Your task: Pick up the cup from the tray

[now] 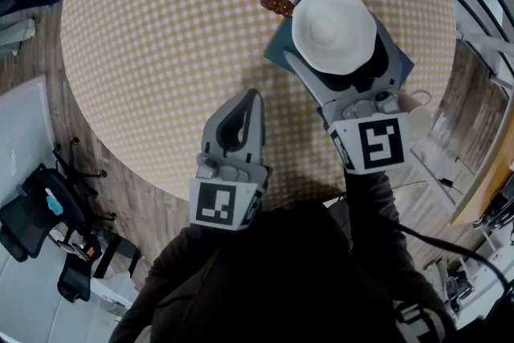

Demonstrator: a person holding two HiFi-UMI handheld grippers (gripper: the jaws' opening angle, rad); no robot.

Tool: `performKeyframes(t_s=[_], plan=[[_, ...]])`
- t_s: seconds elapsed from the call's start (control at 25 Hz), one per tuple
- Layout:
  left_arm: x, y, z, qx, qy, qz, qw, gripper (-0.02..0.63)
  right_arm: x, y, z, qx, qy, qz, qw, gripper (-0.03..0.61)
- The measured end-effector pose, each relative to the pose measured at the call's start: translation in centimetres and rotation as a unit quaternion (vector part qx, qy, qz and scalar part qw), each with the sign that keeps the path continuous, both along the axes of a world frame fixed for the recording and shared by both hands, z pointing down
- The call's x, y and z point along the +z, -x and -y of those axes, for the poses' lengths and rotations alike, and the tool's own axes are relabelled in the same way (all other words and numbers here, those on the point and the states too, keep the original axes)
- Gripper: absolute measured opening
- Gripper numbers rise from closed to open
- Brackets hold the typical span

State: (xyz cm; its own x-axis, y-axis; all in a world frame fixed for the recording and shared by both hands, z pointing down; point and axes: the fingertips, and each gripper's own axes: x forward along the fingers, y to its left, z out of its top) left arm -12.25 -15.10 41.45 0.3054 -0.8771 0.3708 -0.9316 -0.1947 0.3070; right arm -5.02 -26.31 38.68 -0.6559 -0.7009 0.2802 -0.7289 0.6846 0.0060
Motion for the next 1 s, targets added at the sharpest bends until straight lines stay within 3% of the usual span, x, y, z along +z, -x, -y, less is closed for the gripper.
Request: performKeyframes(t_s=[0.44,1.0], plan=[[-1.0,0.5,-0.6,-0.004,-0.01,0.002,0.9999,0.003,-1.2,-1.3,-0.6,0.04,-0.007,0.048,0.998,0.465],[-3.0,1.0,-1.9,-0.024,-0.033,-0.001,0.9992,0.003,-3.9,0.7,-2.8,0.003,-0.017,0.073,0.997,0.464]])
